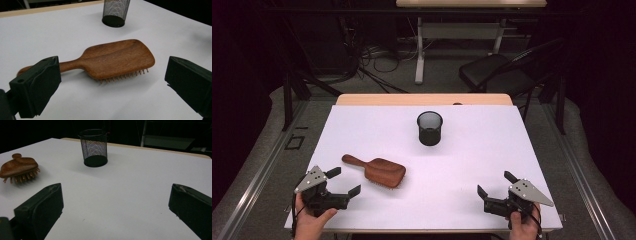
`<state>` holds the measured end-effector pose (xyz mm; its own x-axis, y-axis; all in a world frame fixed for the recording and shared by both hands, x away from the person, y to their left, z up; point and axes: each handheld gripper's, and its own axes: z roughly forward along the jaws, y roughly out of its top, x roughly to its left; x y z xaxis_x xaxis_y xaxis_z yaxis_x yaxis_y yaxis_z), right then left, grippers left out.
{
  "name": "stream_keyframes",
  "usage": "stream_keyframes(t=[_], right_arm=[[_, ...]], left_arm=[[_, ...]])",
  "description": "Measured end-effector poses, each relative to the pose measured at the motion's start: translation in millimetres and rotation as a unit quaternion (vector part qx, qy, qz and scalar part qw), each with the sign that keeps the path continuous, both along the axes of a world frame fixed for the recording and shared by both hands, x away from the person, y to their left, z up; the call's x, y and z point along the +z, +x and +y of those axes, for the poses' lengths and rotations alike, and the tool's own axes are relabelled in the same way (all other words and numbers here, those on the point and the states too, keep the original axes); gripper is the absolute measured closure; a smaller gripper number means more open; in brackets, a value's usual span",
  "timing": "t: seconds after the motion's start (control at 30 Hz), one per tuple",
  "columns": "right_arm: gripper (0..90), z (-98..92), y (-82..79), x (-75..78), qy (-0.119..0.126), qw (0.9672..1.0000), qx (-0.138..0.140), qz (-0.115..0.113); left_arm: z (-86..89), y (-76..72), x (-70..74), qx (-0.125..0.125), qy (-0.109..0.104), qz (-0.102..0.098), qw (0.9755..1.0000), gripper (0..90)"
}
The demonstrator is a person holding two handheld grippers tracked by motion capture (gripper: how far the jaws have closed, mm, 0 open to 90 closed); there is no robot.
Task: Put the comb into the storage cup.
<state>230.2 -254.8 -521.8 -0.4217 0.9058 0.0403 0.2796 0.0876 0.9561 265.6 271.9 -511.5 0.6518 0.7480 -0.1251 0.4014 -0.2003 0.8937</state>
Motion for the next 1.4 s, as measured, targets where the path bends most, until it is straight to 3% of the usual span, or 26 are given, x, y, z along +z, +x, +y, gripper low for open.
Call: stream_keyframes(t=[0.2, 0.3, 0.43, 0.63, 0.83, 0.97, 1.4], right_arm=[[0.0, 0.2, 0.4, -0.3, -0.001, 1.0000, -0.001, 0.000], [0.0, 0.0, 0.5, -0.6, -0.005, 1.0000, 0.000, 0.000], [0.0, 1.1, 1.4, -1.5, -0.007, 1.0000, -0.001, 0.002], [0.0, -0.2, 1.3, -1.4, -0.005, 1.0000, -0.003, 0.002], [0.0, -1.5, 1.4, -1.4, -0.003, 1.0000, -0.006, 0.002], [0.0, -0.9, 1.9, -1.8, -0.005, 1.0000, -0.005, 0.003], [0.0, -1.0, 2.4, -2.3, -0.006, 0.9999, -0.004, 0.010]], left_arm=[[1.0, 4.7, 5.6, 0.008, -0.003, 0.007, 0.9999, 1.5], [1.9, 8.6, 10.6, 0.015, -0.007, 0.008, 0.9998, 7.3], [2.7, 15.3, 18.3, 0.031, 0.001, 0.013, 0.9994, 15.9], [0.6, 28.6, 29.6, 0.046, 0.011, 0.023, 0.9986, 17.3], [-5.3, 40.6, 37.6, 0.042, 0.028, 0.036, 0.9981, 23.7], [-7.8, 49.4, 41.5, 0.040, 0.026, 0.045, 0.9978, 31.2], [-11.7, 69.3, 51.7, 0.038, 0.034, 0.046, 0.9976, 40.9]])
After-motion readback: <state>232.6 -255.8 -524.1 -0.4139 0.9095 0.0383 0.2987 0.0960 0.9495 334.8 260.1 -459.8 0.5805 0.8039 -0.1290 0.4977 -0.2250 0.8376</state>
